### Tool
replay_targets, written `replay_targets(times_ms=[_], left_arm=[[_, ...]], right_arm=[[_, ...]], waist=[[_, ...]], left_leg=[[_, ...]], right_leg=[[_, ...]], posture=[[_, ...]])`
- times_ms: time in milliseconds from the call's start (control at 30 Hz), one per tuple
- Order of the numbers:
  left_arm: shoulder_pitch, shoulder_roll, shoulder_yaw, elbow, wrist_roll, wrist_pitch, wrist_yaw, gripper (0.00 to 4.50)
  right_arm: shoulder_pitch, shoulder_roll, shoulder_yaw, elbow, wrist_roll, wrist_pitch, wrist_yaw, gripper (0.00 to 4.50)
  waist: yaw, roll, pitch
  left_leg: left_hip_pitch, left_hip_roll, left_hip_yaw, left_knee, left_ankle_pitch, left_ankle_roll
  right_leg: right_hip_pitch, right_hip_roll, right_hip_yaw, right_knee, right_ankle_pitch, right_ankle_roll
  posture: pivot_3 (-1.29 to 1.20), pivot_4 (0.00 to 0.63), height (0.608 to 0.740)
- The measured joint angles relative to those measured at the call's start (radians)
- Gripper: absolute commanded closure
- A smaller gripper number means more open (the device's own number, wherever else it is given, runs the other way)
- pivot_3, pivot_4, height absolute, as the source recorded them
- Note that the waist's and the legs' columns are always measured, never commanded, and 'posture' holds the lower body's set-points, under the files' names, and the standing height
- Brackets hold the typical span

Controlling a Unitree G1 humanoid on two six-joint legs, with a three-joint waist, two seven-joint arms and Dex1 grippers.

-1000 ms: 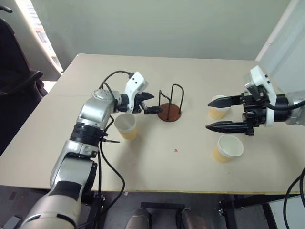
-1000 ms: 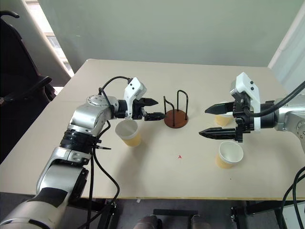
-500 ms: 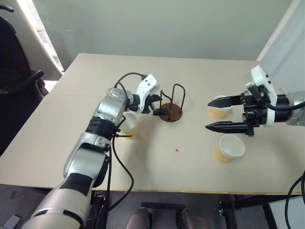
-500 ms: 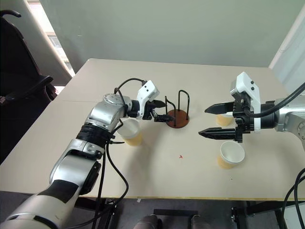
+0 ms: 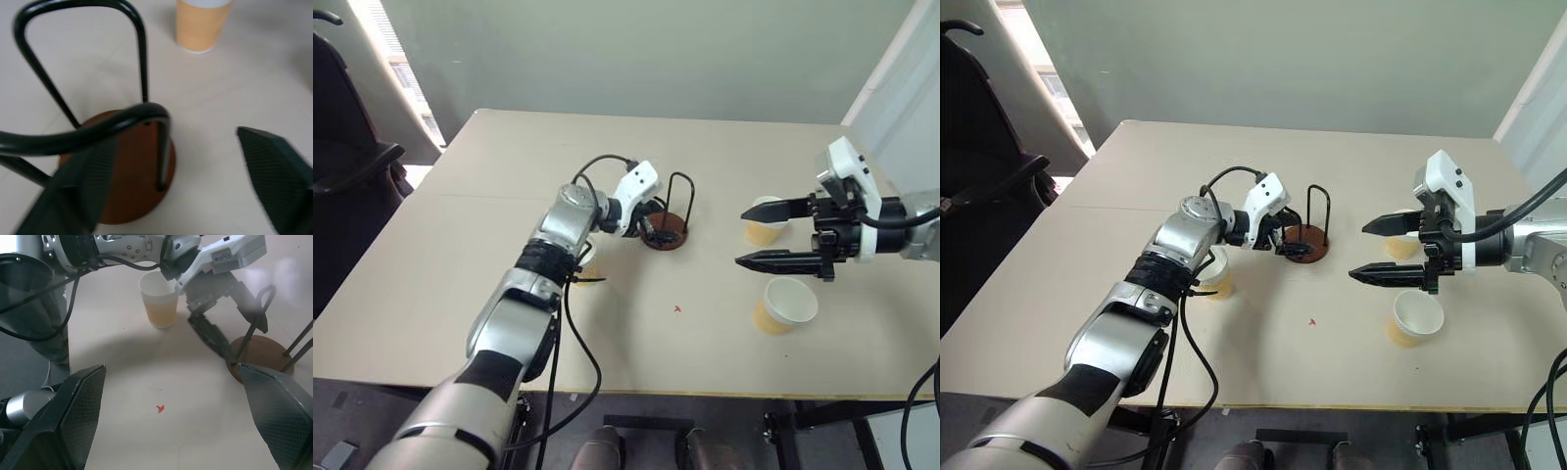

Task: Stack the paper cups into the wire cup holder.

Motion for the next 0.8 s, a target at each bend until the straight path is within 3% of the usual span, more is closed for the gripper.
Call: replay_targets(times_ms=[267,300,567,800], left_arm=[[-0.043,-0.029,0.024,0.123,0.012,-0.079,0.091,4.27],[-0.049,-0.028,0.033,0.132,0.013,-0.085,0.097,4.49],[-0.055,-0.013,0.050,0.132,0.005,-0.101,0.013,4.49],[0.088,0.151,0.032,-0.308,-0.128,-0.010,-0.363,4.49]], right_arm=[[0.027,0.000,-0.024,0.000,0.001,-0.007,-0.012,0.00],[0.032,0.000,-0.025,0.000,0.001,-0.007,-0.012,0.00],[0.037,0.000,-0.027,-0.001,0.001,-0.007,-0.015,0.00],[0.040,-0.034,-0.060,-0.010,0.028,-0.005,-0.003,0.00]], waist=[[0.001,0.000,0.000],[0.001,0.000,0.000],[0.001,0.000,0.000],[0.000,0.000,0.000]], left_leg=[[0.000,0.000,0.001,0.000,0.000,0.001],[0.000,0.000,0.002,0.000,0.000,0.001],[0.000,-0.001,0.002,0.000,-0.001,0.001],[-0.001,-0.002,0.003,0.000,-0.001,0.002]], right_leg=[[0.000,0.000,0.001,0.000,0.000,0.001],[0.000,0.000,0.001,0.000,0.000,0.002],[0.000,0.000,0.003,0.000,-0.001,0.003],[-0.001,0.000,0.004,-0.001,-0.003,0.005]], posture=[[0.00,0.150,0.740],[0.00,0.150,0.740],[0.00,0.150,0.740],[0.00,0.150,0.740]])
